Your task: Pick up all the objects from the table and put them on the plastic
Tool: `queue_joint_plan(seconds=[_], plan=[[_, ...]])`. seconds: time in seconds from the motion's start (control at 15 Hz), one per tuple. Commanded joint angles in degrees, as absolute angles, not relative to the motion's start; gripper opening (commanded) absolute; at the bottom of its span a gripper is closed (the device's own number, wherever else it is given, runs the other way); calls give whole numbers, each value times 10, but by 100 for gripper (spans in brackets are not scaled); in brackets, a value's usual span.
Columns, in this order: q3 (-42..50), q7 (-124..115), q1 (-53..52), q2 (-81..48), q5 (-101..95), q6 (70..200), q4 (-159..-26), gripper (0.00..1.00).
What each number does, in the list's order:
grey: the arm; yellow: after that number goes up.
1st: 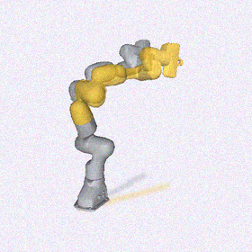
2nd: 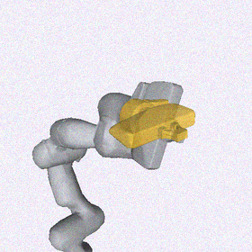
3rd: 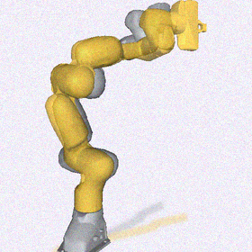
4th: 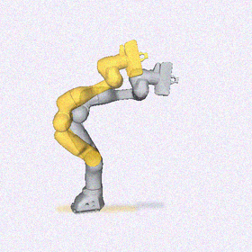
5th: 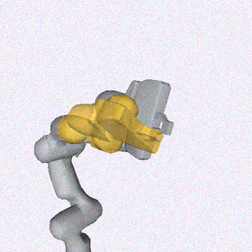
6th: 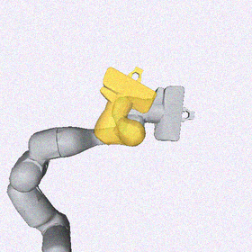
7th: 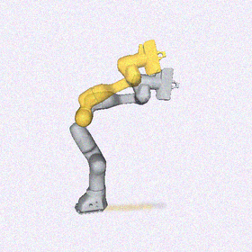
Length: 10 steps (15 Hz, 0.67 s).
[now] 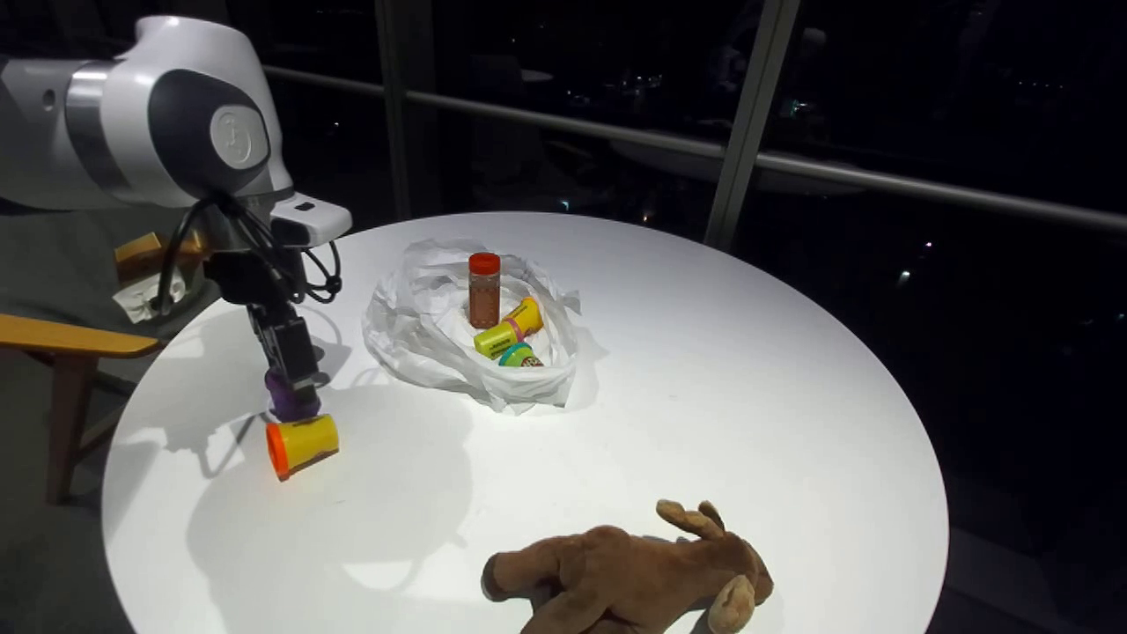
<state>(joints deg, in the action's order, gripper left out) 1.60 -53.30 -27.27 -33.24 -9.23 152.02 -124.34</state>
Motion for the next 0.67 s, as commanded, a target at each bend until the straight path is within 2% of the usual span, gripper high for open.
queue_joint_plan(seconds=[0.0,0.07,0.13,0.2,0.27,0.53,0.6], plan=[[13,-545,-275,-302,-85,1516,-1272,100],[12,-544,-274,-300,-85,1518,-1276,75],[10,-541,-271,-297,-84,1521,-1278,73],[9,-538,-268,-295,-83,1521,-1280,66],[11,-539,-270,-294,-86,1522,-1279,56],[14,-541,-271,-287,-90,1519,-1277,27],[14,-543,-271,-286,-90,1517,-1276,26]])
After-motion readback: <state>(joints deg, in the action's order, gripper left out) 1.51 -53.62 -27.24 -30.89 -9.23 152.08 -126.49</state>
